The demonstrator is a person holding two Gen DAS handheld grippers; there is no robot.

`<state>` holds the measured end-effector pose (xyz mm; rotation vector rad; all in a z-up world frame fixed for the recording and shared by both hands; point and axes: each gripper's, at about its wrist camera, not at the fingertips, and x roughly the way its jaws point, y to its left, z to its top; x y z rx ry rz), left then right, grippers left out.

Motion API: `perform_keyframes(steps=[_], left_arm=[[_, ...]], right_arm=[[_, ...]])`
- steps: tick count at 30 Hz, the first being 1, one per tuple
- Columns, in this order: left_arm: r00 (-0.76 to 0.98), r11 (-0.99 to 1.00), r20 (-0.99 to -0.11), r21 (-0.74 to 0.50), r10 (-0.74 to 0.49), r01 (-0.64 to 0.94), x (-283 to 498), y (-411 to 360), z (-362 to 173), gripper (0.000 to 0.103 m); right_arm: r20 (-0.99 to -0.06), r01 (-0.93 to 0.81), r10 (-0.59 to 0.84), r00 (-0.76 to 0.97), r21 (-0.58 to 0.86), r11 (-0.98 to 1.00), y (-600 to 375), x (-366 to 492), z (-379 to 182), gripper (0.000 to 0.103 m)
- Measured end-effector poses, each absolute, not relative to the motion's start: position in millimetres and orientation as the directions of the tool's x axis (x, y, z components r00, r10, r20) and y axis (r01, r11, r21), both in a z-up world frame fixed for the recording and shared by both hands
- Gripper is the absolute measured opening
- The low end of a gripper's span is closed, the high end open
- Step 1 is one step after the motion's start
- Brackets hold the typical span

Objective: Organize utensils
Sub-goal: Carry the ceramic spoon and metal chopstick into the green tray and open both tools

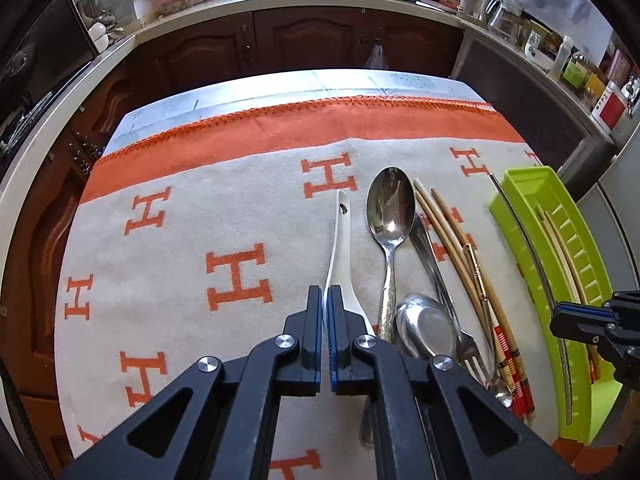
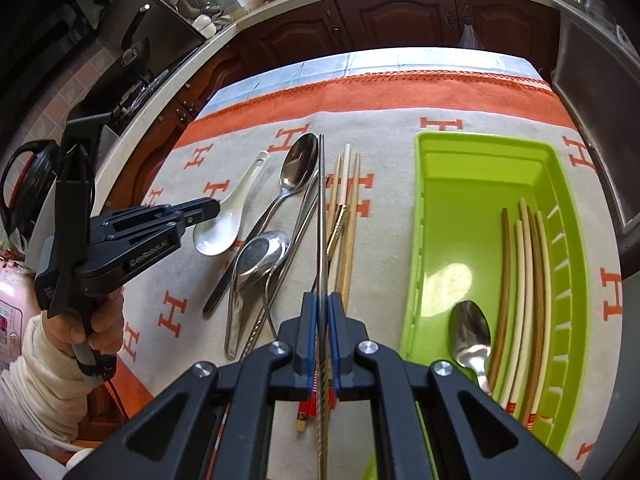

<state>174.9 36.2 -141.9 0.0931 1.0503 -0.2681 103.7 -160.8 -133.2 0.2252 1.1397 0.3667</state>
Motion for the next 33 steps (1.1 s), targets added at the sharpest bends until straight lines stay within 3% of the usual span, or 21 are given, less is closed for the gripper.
perform_keyframes(steps=[9, 16, 25, 33], left_arm=[[0.507, 0.958, -0.828, -0.117, -0.239, 0.260, 148, 29, -89, 0.000], [0.523, 0.935, -0.801, -0.125, -0.293, 0.332, 118, -30, -54, 0.000], [0.463, 0.910, -0.832, -0.111, -0.305, 0.400, 106, -125, -73, 0.001], [0.404, 0.909, -0.884, -0.054, -0.236, 0.413, 111, -172, -115, 0.002]], right_arm=[[-0.813, -0.114, 0.394, 0.428, 0.385, 0.916, -188, 87, -116, 0.005], [-0.825, -0.034, 0.339, 0.453, 0.364, 0.931, -224, 70, -116, 0.005], [-0.890, 0.064, 0.204, 0.407, 0.251, 0.966, -262, 62, -140, 0.005], [-0.893, 0.057, 0.206, 0.401, 0.248, 0.967, -268, 59, -145, 0.006]])
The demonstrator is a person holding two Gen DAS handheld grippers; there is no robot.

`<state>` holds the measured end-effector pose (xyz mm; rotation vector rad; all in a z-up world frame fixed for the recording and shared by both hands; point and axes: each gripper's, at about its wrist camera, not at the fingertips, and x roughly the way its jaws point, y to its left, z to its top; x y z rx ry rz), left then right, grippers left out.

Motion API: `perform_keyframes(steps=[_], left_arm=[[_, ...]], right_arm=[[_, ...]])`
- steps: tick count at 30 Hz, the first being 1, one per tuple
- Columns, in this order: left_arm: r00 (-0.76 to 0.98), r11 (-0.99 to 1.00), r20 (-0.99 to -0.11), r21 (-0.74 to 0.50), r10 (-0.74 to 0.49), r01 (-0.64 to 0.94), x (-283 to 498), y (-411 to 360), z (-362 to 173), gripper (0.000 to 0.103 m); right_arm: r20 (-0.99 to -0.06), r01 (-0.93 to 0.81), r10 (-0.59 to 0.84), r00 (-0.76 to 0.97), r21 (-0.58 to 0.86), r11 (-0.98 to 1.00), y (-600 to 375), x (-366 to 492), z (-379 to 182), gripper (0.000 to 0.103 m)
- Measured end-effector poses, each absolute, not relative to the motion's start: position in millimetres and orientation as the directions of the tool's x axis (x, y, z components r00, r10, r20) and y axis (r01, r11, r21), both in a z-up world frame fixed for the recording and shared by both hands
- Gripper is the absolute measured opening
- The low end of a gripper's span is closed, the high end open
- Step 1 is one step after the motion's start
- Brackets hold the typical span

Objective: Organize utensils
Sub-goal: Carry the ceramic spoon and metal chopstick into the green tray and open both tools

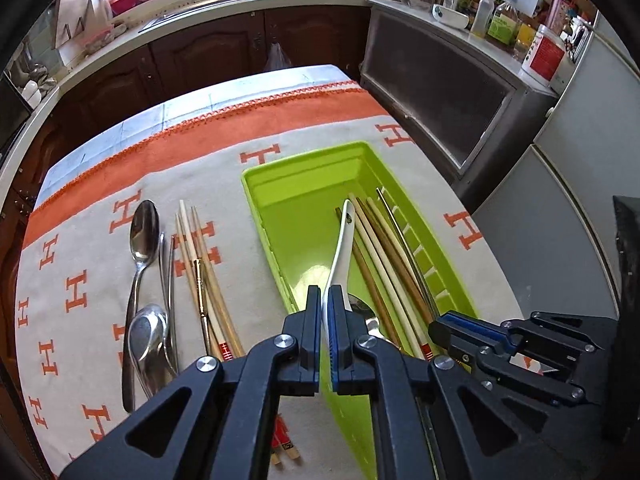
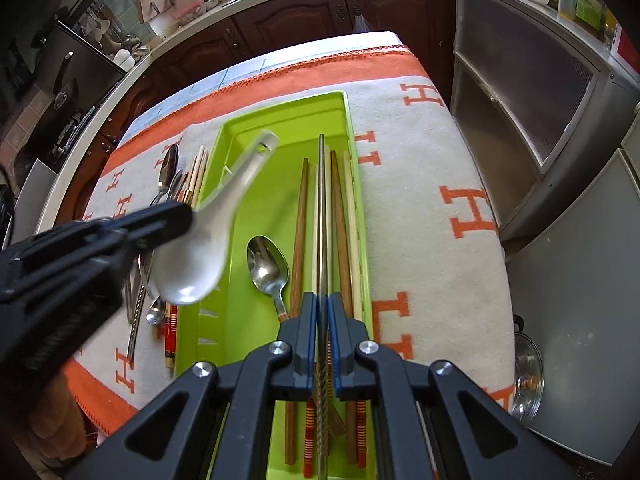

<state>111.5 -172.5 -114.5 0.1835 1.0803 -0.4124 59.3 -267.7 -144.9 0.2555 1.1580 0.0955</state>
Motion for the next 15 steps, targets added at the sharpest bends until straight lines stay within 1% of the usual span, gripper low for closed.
perform_keyframes(steps=[4, 8, 10, 15], left_arm=[[0.387, 0.904, -0.890, -0.061, -0.241, 0.424, 108, -175, -121, 0.003], [0.392, 0.903, -0.886, -0.063, -0.246, 0.425, 104, -169, -113, 0.015], [0.406, 0.901, -0.880, -0.054, -0.247, 0.431, 100, -164, -104, 0.018], [0.466, 0.899, -0.856, 0.005, -0.222, 0.439, 90, -153, -81, 0.028]], right_arm=[[-0.878, 0.064, 0.231, 0.420, 0.282, 0.957, -271, 53, -140, 0.006], [-0.864, 0.063, 0.247, 0.438, 0.304, 0.951, -275, 47, -134, 0.006], [-0.860, 0.058, 0.253, 0.444, 0.309, 0.949, -274, 44, -131, 0.006], [-0.847, 0.039, 0.272, 0.457, 0.325, 0.945, -271, 39, -121, 0.006]])
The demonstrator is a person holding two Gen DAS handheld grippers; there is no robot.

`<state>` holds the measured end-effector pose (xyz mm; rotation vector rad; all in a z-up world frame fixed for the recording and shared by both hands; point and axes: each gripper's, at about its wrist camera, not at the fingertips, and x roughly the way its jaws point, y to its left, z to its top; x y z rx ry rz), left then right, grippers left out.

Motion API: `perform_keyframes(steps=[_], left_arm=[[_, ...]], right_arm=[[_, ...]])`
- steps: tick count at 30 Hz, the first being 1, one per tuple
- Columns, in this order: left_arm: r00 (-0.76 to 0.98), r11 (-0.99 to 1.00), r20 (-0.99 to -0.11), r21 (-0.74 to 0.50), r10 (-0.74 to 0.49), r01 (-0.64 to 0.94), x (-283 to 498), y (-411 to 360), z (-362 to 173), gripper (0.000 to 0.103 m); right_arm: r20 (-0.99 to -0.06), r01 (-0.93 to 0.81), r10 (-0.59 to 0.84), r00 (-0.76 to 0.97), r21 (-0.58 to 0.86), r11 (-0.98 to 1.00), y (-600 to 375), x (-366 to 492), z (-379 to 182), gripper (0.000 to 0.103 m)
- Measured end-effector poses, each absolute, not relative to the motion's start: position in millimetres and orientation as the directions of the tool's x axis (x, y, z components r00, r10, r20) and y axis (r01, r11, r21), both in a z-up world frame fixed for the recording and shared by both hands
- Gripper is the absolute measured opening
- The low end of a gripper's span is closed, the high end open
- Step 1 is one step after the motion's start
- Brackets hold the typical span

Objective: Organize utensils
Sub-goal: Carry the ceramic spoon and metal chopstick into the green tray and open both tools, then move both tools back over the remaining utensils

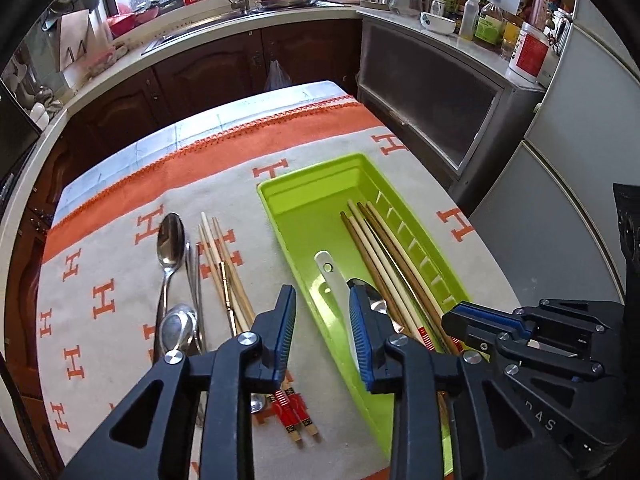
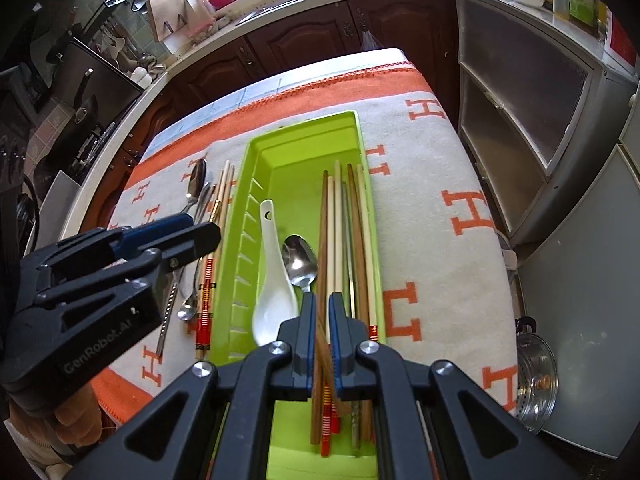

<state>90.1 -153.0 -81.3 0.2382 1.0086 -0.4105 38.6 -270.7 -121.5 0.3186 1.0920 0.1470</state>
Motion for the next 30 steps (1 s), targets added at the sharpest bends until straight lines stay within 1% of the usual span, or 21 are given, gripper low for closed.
perform_keyframes(steps=[2, 3, 8, 12, 15, 23, 30], left_arm=[[0.488, 0.901, -0.846, 0.022, -0.215, 0.434, 87, -146, -71, 0.036], [0.499, 0.903, -0.841, 0.030, -0.210, 0.430, 87, -141, -67, 0.038], [0.545, 0.916, -0.819, 0.062, -0.181, 0.396, 86, -115, -45, 0.041], [0.587, 0.930, -0.798, 0.100, -0.136, 0.353, 91, -90, -32, 0.047], [0.600, 0.943, -0.793, 0.114, -0.104, 0.313, 99, -69, -26, 0.048], [0.594, 0.971, -0.802, 0.091, -0.060, 0.221, 130, -17, -23, 0.048], [0.534, 0.978, -0.841, 0.029, -0.089, 0.208, 157, 10, -47, 0.048]], right_arm=[[-0.843, 0.032, 0.278, 0.461, 0.329, 0.944, -269, 37, -118, 0.006], [-0.840, 0.027, 0.279, 0.465, 0.328, 0.944, -267, 37, -116, 0.006], [-0.828, 0.008, 0.297, 0.475, 0.342, 0.940, -259, 36, -106, 0.006], [-0.822, -0.023, 0.308, 0.479, 0.340, 0.940, -249, 38, -98, 0.006], [-0.816, -0.044, 0.322, 0.480, 0.344, 0.938, -240, 40, -93, 0.006], [-0.815, -0.077, 0.348, 0.463, 0.354, 0.932, -218, 57, -88, 0.006], [-0.822, -0.112, 0.366, 0.436, 0.354, 0.928, -195, 81, -88, 0.006]])
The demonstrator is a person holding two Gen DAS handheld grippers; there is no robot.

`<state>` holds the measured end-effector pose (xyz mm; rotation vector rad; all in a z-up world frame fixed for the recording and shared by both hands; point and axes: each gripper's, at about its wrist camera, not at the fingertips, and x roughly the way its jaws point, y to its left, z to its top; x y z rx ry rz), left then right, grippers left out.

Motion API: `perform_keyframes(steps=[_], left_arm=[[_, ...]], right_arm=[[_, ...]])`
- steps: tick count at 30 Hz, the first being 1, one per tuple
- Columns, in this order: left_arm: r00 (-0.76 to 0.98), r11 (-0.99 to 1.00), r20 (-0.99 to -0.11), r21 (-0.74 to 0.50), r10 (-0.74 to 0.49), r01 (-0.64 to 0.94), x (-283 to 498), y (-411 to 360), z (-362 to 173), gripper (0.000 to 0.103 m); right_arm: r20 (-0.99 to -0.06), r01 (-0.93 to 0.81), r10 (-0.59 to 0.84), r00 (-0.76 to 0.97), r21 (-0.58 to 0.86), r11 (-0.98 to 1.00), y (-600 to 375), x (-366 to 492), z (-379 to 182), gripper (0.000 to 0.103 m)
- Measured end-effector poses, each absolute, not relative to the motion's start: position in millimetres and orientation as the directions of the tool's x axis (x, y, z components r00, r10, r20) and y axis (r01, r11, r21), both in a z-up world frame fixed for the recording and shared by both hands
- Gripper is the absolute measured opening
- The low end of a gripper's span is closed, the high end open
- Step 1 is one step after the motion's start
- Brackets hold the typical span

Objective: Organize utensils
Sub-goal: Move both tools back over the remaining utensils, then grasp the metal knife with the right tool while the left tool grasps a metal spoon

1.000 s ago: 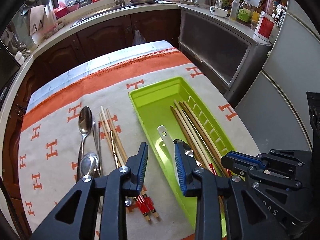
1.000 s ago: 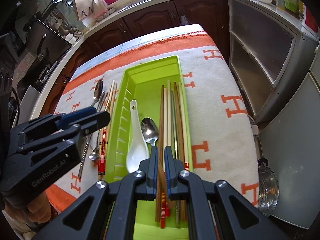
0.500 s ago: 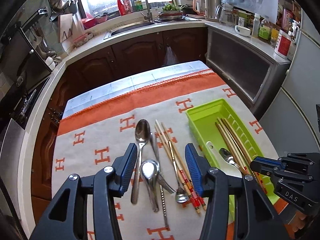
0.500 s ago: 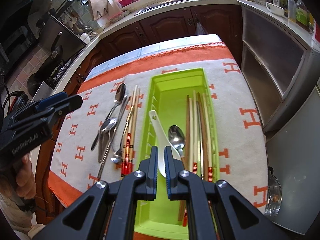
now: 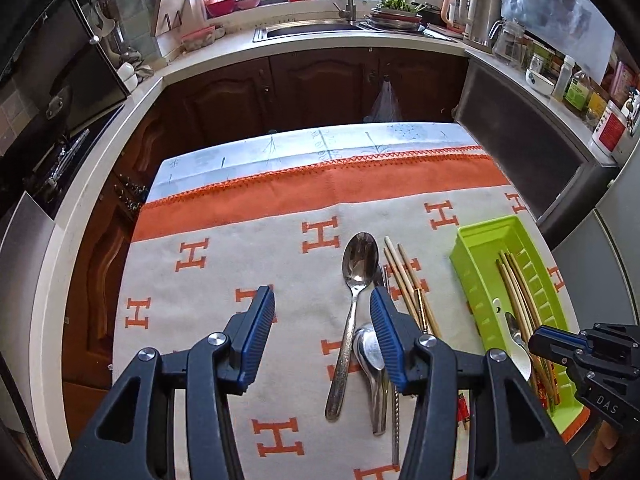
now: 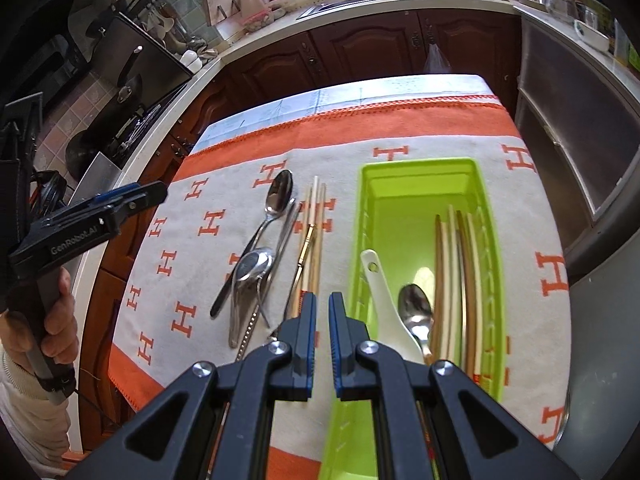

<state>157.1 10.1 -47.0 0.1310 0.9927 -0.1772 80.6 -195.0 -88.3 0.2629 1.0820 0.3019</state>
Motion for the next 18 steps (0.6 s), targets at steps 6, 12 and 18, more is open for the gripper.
perform_keyframes(steps=[6, 12, 18], left_arm=[[0.463, 0.974, -0.876, -0.034, -0.138, 0.226, 174, 19, -79, 0.048], [0.427, 0.975, -0.893, -0.053, -0.144, 0.217, 183, 28, -102, 0.048], [0.415, 0.974, -0.895, -0.075, -0.161, 0.214, 183, 42, -110, 0.048]], right_arm=[[-0.831, -0.156, 0.386, 0.401, 0.353, 0.923, -167, 101, -94, 0.006], [-0.821, -0.193, 0.477, 0.314, 0.437, 0.879, -135, 113, -115, 0.009], [-0.797, -0.177, 0.563, 0.220, 0.534, 0.826, -107, 117, -144, 0.020]])
